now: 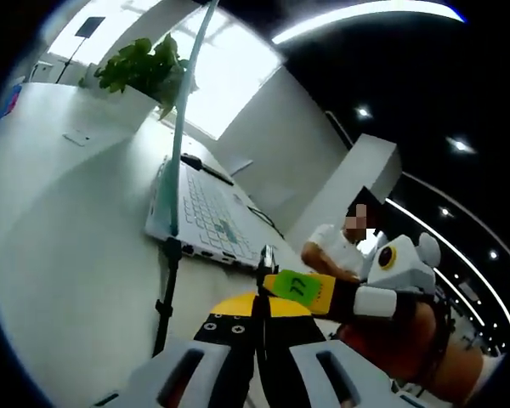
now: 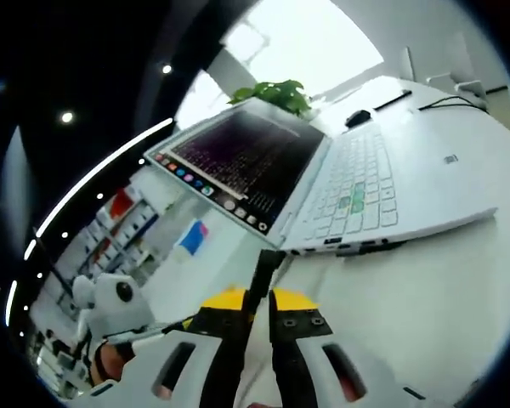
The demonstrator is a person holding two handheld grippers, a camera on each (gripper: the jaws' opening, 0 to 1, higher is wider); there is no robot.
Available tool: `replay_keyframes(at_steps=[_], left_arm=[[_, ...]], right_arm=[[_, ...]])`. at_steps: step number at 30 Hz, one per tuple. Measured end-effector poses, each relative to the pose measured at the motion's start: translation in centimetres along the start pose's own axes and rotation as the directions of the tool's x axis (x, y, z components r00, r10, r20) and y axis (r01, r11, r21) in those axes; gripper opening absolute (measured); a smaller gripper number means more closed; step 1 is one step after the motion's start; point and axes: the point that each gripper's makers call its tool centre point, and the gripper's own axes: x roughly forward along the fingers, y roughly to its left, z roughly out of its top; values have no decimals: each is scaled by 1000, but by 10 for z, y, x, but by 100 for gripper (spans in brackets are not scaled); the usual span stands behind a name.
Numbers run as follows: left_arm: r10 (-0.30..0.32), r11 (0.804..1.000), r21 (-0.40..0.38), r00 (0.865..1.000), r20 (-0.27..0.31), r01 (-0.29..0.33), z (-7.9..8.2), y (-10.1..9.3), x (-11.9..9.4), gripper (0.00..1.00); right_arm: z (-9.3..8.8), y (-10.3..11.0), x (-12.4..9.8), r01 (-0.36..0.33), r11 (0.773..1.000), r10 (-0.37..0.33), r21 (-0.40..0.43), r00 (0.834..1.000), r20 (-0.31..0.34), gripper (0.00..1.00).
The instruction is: Pick up the network cable connector, insert into the computer network port
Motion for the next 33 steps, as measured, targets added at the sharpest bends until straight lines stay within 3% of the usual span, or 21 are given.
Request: replay_keyframes(at_steps=[13,16,19,21,23,25,26,27,33], left_arm=[[1,1000,-11,1000,9,-1,1,2,0,4],[24,999,35,1000,-5,-23,-1,5,-1,5],[79,979,191,996,-48,-69,-7,9,-3,6],[104,966,243,993,-51,-88,-7,10,-5,6],[153,938,323,987,-51,-128,-5,17,-10,6],[167,930,339,985,-50,-140,-4,20,-13,7],[169,928,345,985,-47,-142,-3,21,-15,7],[172,927,346,984,-44,-146,-1,22,-17,7],[192,902,402,980,-50,-156,0,26,-23,8]], right_arm=[[1,1,0,40,999,-39,-15,998,50,8],[-2,-1,1,77,996,-77,-40,997,11,7],[-9,-3,3,122,989,-126,-86,991,-50,7],[-9,-6,4,158,980,-166,-120,984,-58,7],[-9,-8,5,184,973,-195,-143,978,-69,7],[-13,-13,3,217,962,-236,-163,966,-107,7],[-11,-10,4,213,964,-230,-162,969,-95,7],[-16,-12,2,229,958,-251,-175,961,-119,7],[-17,-10,4,254,944,-286,-209,948,-141,7]])
